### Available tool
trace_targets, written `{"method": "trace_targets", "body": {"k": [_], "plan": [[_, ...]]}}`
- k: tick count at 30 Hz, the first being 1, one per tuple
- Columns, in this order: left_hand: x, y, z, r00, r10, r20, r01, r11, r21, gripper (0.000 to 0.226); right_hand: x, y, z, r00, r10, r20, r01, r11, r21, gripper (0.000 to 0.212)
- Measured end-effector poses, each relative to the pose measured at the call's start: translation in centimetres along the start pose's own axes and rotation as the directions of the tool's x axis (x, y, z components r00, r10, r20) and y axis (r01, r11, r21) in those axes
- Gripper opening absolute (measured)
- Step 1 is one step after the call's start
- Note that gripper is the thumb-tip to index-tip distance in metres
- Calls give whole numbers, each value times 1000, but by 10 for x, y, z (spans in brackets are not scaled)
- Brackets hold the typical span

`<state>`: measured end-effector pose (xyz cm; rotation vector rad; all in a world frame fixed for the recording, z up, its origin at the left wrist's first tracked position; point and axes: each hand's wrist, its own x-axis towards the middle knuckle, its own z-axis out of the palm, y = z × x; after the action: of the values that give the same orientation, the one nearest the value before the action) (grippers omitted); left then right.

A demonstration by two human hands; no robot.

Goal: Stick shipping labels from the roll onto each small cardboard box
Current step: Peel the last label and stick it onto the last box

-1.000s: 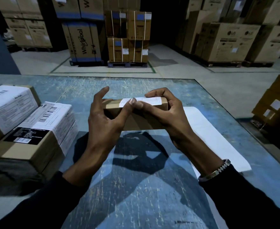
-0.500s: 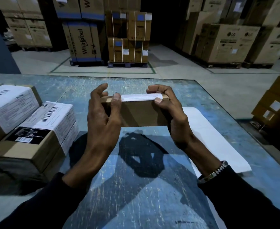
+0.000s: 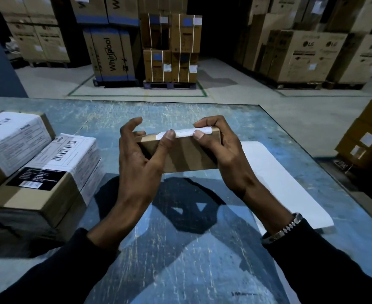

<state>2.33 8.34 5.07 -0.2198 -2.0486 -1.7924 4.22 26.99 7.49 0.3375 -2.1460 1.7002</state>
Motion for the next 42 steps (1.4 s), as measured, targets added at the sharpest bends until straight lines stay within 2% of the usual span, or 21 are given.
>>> {"method": "trace_targets", "body": {"k": [3, 5, 8, 11, 13, 16, 20, 23, 25, 29, 32, 33, 34, 37, 39, 42], "plan": [[-2, 0, 2, 1000, 29, -7, -29, 999, -24, 31, 3, 0, -6, 998, 52, 28, -54, 997, 64, 29], [-2, -1, 3, 999, 51, -17, -51, 999, -11, 17, 4, -2, -7, 997, 68, 26, -70, 995, 77, 37], [1, -2, 2, 998, 59, -8, -59, 998, 16, 26, 4, -4, -3, 996, 84, 11, -85, 989, 119, 48], [0, -1, 3, 1000, 19, 17, -19, 999, -43, 48, -1, -3, 3, 999, -10, -41, 9, 1000, -9, 40], [-1, -3, 4, 1000, 16, 15, -16, 1000, -27, 54, -2, -1, 6, 996, -46, -82, 39, 996, -81, 34], [2, -5, 2, 999, 7, 41, -6, 999, -39, 44, 1, -2, 2, 997, -56, -45, 50, 990, -133, 28], [8, -6, 0, 996, 21, 83, -19, 999, -32, 22, 5, -3, -10, 997, 51, 57, -50, 999, -11, 26], [8, -6, -1, 997, 47, 55, -45, 998, -38, 15, 5, -4, -9, 996, 82, 42, -85, 995, 55, 39], [7, -5, 1, 995, 92, 35, -90, 995, -43, 19, 5, -5, -4, 995, 98, 1, -97, 988, 120, 48], [-1, 3, 1, 968, 252, -1, -252, 968, 19, 34, 6, -6, 2, 985, 164, -44, -162, 985, 53, 55], [-1, 1, 0, 945, 326, -7, -324, 942, 82, 43, 4, -6, 2, 966, 256, -26, -255, 966, 35, 83], [-1, 1, 0, 944, 330, 1, -329, 941, 74, 43, 3, -5, 2, 965, 261, -37, -259, 964, 57, 86], [0, 0, 0, 944, 330, 14, -330, 942, 55, 41, 4, -6, 2, 966, 254, -54, -249, 965, 78, 83], [4, 2, -2, 951, 305, 47, -304, 952, -25, 38, 6, -9, 1, 967, 227, -115, -211, 968, 136, 51], [7, 4, -3, 986, 165, 38, -157, 975, -157, 43, 8, -8, -1, 974, 162, -155, -142, 981, 131, 31], [9, 7, -1, 987, -149, 67, 163, 937, -309, 76, 5, -8, 1, 982, 8, -188, -2, 999, 32, 10]]}}
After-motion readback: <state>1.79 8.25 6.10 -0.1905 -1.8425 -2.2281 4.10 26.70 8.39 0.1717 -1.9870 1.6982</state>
